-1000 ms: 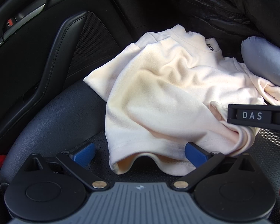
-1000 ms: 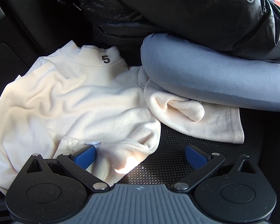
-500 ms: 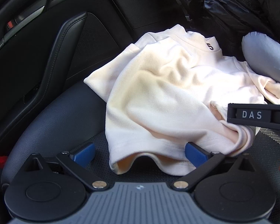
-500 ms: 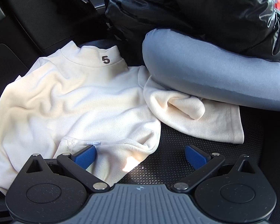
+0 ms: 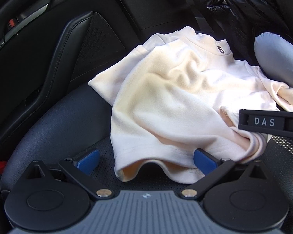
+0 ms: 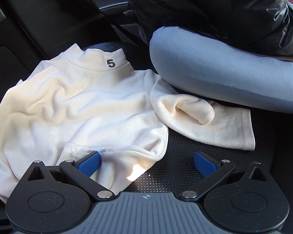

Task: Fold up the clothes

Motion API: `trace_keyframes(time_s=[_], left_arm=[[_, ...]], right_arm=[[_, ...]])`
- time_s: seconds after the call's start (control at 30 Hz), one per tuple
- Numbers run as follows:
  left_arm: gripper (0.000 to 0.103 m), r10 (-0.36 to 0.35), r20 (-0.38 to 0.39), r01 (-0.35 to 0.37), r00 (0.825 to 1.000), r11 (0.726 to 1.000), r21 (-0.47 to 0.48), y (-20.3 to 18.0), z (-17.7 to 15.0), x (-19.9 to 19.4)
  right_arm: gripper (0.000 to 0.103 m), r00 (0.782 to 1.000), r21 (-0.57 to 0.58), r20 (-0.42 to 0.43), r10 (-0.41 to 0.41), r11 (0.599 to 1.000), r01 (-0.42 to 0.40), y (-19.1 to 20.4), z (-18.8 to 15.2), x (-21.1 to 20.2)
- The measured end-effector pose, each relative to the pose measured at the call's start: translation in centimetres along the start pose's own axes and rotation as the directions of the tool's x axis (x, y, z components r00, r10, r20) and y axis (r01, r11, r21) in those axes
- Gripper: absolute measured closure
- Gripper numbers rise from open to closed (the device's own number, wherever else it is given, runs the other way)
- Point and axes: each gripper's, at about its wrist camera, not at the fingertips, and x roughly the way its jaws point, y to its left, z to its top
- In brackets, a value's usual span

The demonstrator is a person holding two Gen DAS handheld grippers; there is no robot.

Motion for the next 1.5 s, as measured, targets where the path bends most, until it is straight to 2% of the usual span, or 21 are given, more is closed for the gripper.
trace_keyframes(time_s=[0.33,0.5,0.67,0.83,1.0,1.13,1.27,1.5], left_arm=[[0.000,-0.004,-0.002,0.004,1.000,1.000,-0.001,0.1,0.0,-0.2],[0.000,-0.021,-0.014,0.021,1.000,1.000,0.005,0.4,0.1,-0.5],[0.000,-0.041,-0.013,0.041,0.999,0.999,-0.012,1.3,0.0,-1.9],[0.000,-0.012,0.025,0.012,1.000,1.000,-0.023,2.6,0.0,-4.1],[0.000,-0.001,0.055,0.006,0.999,0.997,-0.082,5.6,1.1,-6.9],[0.000,0.027,0.060,-0.023,0.998,0.998,-0.064,6.6,1.2,-8.3],[0.000,-0.022,0.050,0.025,0.999,0.996,-0.080,7.1,0.4,-9.4],[0.000,-0.061,0.088,0.069,0.994,0.994,-0.088,7.3,-1.9,-12.7]], right_arm=[[0.000,1.000,-0.011,-0.006,-0.001,1.000,0.001,0.2,0.1,-0.1],[0.000,1.000,-0.068,0.020,-0.004,0.998,0.005,0.7,0.3,-1.1],[0.000,0.999,-0.136,0.039,0.032,0.990,-0.026,1.1,0.4,-3.0],[0.000,0.994,-0.219,0.073,0.080,0.974,-0.062,1.4,1.0,-5.1],[0.000,0.985,-0.239,0.053,0.163,0.960,-0.146,1.4,2.3,-6.2],[0.001,0.982,-0.272,0.062,0.180,0.949,-0.157,1.8,2.3,-7.4],[0.000,0.974,-0.333,0.061,0.220,0.924,-0.188,2.2,1.0,-9.5],[0.000,0.958,-0.398,0.116,0.263,0.896,-0.198,2.2,-1.5,-13.9]])
